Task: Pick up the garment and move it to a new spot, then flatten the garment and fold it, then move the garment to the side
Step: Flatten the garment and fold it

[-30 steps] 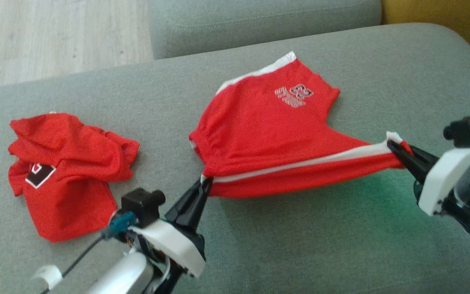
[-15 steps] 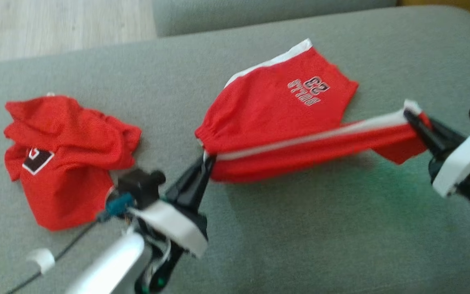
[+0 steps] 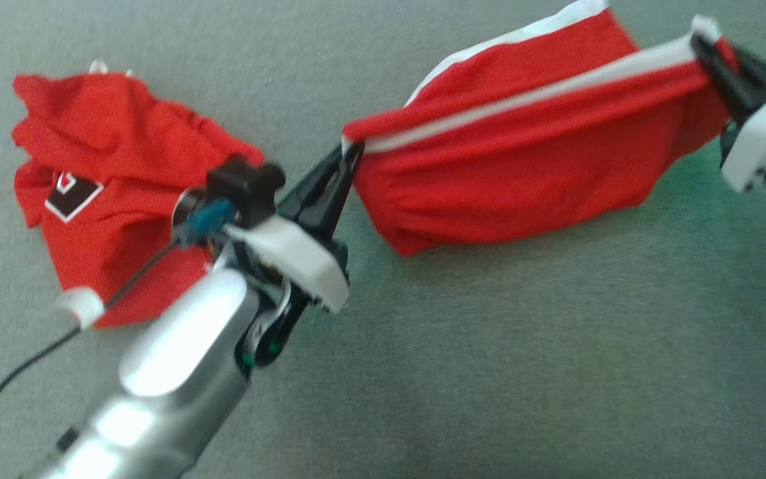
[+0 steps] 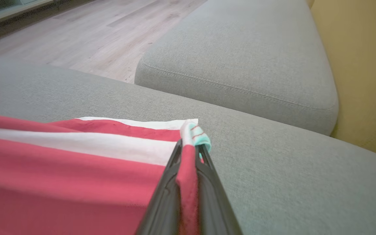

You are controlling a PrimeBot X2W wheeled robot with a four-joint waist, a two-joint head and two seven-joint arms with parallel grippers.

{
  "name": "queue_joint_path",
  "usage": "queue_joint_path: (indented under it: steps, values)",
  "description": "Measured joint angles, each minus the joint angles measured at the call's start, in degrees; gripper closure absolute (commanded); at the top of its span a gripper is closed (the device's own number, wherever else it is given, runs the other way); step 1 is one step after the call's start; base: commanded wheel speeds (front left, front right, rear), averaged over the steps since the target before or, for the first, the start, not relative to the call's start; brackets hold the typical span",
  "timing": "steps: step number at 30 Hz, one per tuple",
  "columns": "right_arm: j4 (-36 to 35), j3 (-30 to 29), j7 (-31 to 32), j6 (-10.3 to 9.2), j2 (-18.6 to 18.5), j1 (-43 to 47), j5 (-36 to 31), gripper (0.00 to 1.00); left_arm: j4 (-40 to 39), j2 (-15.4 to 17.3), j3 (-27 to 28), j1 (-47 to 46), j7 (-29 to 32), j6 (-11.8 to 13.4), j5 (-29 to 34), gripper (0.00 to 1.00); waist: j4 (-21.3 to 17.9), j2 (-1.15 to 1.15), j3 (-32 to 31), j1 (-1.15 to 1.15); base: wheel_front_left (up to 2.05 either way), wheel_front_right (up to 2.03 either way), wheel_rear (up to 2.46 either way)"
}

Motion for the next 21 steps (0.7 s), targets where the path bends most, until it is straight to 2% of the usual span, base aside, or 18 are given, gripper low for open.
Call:
queue_joint_path:
  steps: [14, 15, 16, 17, 21]
  values:
    - [11.93, 3.61, 1.24, 0.00, 2.34, -11.67, -2.71, 1.00, 13.68, -6.25, -1.02, -11.83, -1.69, -4.43, 1.67, 1.00, 4.96, 0.00, 8.14, -0.01, 0.00, 0.00, 0.00]
    - [13.01, 3.82, 1.21, 0.00, 2.53, -12.26, -2.76, 0.44, 14.54, -6.60, -1.25, -12.39, -1.70, -4.49, 2.09, 0.67, 5.22, 0.00, 8.48, -0.01, 0.00, 0.00, 0.00]
    - [14.44, 3.80, 1.05, 0.00, 2.86, -12.82, -3.03, 0.00, 15.41, -6.94, -1.51, -12.87, -1.88, -4.49, 2.38, 0.13, 5.44, 0.00, 8.76, -0.01, 0.00, 0.00, 0.00]
    - [16.12, 3.96, 1.11, 0.00, 3.22, -13.45, -3.37, 0.00, 16.13, -7.26, -1.57, -13.15, -2.24, -4.45, 2.58, 0.00, 5.62, 0.00, 8.95, -0.01, 0.00, 0.00, 0.00]
    - [21.84, 3.82, -1.30, 0.00, 4.30, -14.60, -5.03, 0.00, 19.29, -7.35, -0.90, -13.37, -4.24, -3.99, 2.55, 0.00, 5.67, 0.00, 8.51, -0.01, 0.00, 0.00, 0.00]
